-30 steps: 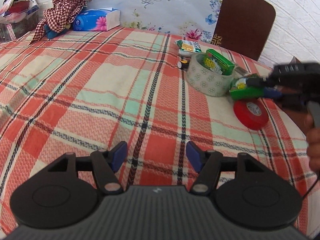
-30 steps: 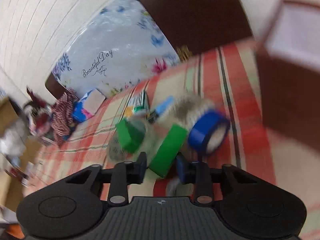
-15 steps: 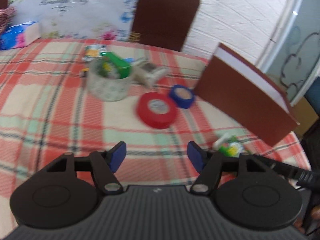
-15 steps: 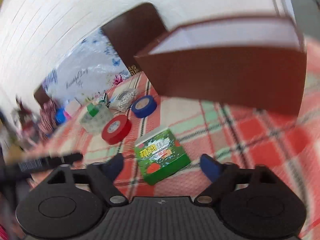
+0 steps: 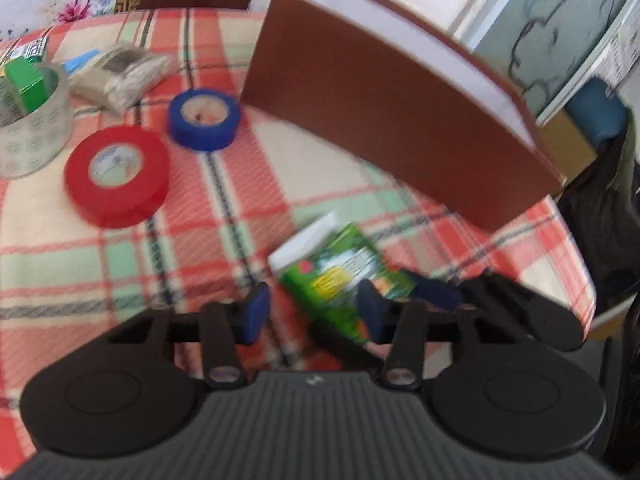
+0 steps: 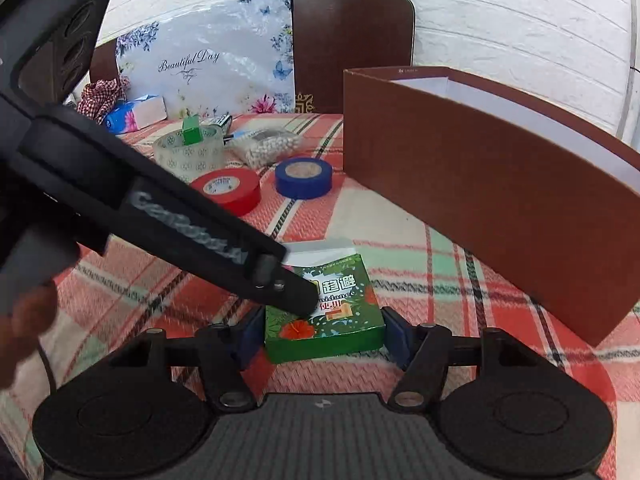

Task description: Organize objects

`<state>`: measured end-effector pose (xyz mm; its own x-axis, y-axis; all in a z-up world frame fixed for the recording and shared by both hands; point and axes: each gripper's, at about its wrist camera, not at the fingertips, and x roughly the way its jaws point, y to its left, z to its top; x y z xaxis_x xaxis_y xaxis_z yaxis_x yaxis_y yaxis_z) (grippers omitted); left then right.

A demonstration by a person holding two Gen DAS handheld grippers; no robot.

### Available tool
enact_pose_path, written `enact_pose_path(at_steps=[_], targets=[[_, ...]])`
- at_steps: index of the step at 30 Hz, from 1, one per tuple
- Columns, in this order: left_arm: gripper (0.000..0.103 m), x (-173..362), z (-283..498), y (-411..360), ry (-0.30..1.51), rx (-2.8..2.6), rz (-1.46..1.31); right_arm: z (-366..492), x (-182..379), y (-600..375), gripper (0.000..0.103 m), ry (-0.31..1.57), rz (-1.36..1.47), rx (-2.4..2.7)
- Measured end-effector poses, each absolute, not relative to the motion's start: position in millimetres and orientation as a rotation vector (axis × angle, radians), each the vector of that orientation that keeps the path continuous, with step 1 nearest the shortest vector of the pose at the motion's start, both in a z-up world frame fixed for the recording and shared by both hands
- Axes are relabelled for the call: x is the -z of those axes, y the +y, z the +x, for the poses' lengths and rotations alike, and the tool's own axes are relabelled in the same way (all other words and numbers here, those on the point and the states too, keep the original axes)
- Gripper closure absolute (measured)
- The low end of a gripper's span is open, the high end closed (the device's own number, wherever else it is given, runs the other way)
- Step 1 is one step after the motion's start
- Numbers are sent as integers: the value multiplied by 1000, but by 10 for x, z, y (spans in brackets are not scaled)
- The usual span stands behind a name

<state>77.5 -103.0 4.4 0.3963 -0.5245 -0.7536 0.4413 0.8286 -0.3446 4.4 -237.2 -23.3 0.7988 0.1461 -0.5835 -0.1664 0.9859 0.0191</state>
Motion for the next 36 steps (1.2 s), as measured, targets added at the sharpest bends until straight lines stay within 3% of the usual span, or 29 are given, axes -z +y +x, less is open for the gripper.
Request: enact_pose_path(at_steps=[9,17,19,21,22,23,24,30,31,32,33,36], targets=[[63,-1114,748,-1390,658,638,-1,24,-354,-2605,43,194,-41,-56],[60,-1092,1301,-2059,638,650,36,679,-348,-3081,41,189,14,74],[47,-1021,1356,-2196,652,608,73,817,-290,-3185,41,217,16,93],[45,-962,1367,-2210,657,576,74,908,-224,-3291,33,223,3,108],[42,-936,1360,-2158,659,578,56,947,-194,-3355,33,226,-1,109],[41,-913,1357,-2088,660,582,31,982,-166,-3427,23,227,0,94],[35,-902,1345,-2006,653,596,-2,1000,-143,-3498,25,218,12,64],[34,-990,1132,-1466,600,517,-41,1158,-93,-3706,25,210,8,150],[34,-999,1105,-1319,600,491,-48,1132,-134,-3688,27,225,13,167],[34,-980,1070,-1164,606,458,-51,1049,-188,-3627,37,207,17,182],[34,-945,1049,-1010,617,423,-52,821,-250,-3499,40,150,8,180],[34,-743,938,-450,688,307,-92,293,-444,-3044,38,22,-9,67]])
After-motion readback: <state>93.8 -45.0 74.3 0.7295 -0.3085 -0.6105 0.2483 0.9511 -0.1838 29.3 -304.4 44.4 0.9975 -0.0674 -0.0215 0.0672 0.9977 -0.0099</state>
